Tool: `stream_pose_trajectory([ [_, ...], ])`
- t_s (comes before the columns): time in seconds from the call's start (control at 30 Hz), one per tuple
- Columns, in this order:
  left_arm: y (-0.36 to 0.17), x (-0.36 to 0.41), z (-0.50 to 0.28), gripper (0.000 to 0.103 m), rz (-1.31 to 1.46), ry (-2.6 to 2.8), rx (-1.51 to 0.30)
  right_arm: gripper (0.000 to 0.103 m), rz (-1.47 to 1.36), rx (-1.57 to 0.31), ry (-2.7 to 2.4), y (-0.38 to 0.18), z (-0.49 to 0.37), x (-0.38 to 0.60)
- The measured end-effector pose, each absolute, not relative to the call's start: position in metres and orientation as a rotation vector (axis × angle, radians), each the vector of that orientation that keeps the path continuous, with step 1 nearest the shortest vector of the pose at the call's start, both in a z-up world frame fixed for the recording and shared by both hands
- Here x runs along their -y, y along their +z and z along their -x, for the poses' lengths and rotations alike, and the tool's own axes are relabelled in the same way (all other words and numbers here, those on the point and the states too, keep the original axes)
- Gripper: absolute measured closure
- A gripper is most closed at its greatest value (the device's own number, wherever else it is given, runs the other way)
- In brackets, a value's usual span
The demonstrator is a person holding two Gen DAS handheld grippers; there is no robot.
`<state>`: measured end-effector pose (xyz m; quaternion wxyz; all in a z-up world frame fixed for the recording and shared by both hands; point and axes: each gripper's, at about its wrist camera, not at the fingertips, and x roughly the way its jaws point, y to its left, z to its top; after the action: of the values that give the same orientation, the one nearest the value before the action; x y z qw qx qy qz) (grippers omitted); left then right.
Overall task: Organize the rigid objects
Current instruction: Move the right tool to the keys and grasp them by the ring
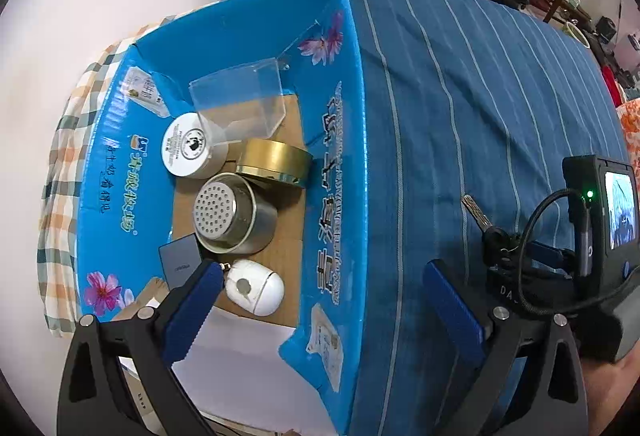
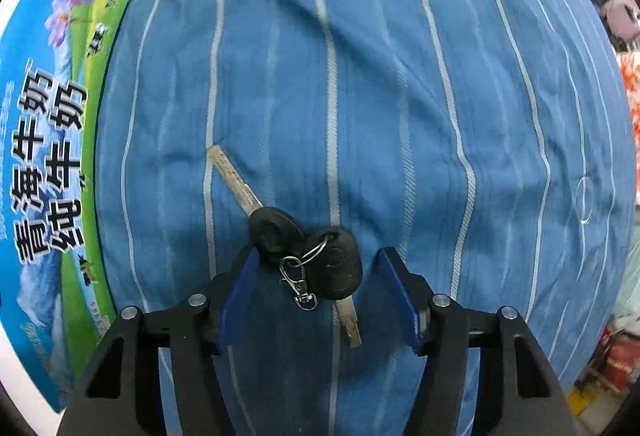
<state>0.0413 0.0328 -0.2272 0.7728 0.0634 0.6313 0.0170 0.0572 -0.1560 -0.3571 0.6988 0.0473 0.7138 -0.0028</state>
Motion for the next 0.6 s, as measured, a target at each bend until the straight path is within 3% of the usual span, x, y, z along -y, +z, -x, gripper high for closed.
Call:
stream_pose_trajectory([
  [0.07, -0.228, -0.032, -0.042, 0.000, -0.135, 0.029, -1.368, 0.050, -0.093, -1.572, -0.005, -0.355, -0.053, 0.149],
  [0.13, -0.228, -0.031, -0.043, 0.000, -0.137, 0.023, -1.368, 0.085, -0.083, -1.563, -0.007, -0.351, -0.049, 0.142],
  [0.6, -0.221, -0.038, -0.039, 0.000, -0.122, -0.012, -1.363, 0.089, -0.168, -1.492, 0.017, -0.296, -0.024, 0.160],
])
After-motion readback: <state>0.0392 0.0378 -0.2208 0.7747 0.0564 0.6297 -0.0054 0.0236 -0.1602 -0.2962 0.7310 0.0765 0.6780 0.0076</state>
